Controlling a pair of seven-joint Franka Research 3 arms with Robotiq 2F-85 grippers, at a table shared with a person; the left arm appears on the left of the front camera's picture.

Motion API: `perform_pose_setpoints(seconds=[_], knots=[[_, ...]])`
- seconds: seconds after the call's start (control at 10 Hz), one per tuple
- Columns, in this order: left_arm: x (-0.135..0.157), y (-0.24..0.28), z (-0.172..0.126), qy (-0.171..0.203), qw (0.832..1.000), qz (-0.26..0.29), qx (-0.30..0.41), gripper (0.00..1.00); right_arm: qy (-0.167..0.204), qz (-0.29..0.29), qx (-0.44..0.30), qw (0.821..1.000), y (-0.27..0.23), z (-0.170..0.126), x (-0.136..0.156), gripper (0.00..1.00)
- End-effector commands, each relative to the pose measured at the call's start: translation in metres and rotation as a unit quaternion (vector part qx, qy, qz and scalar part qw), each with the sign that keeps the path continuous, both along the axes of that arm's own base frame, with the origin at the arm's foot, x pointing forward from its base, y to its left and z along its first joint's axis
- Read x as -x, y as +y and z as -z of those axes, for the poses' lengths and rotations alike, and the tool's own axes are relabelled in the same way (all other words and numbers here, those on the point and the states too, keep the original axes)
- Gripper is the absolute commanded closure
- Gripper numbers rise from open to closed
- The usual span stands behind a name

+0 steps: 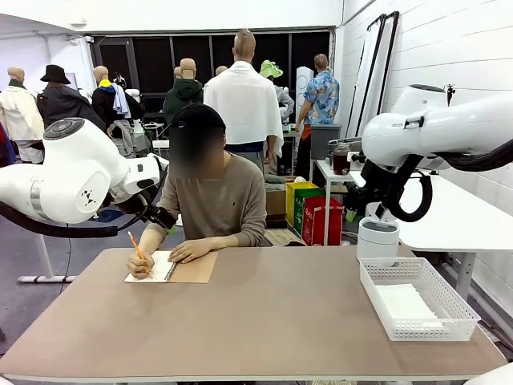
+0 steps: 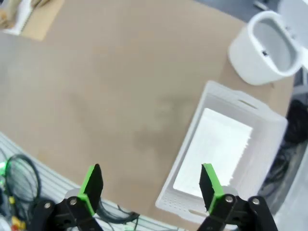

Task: Sort the paper based on its condition.
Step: If a person hands you a paper, place it in the Organizing basket , and if it's crumpled, put it in the Trash can.

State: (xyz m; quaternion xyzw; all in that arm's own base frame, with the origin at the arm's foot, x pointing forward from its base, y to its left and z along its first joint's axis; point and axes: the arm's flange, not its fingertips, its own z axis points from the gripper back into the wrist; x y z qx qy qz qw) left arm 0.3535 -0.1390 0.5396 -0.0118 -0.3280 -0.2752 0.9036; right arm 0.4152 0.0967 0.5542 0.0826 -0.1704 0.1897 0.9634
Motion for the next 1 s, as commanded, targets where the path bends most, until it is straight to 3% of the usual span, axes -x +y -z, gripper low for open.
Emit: perform_pose_setpoints(seconds=[0.0,0.9], knots=[[0.0,0.001,0.001,0.001,1.0,0.0,0.001,0.0,-0.005,-0.076,-0.012,0.997,-0.009,0.009,0.012,0.0],[0.0,0.001,0.001,0.001,1.0,0.0,0.001,0.0,-0.083,-0.17,-0.121,0.974,-0.006,0.007,0.027,0.0]])
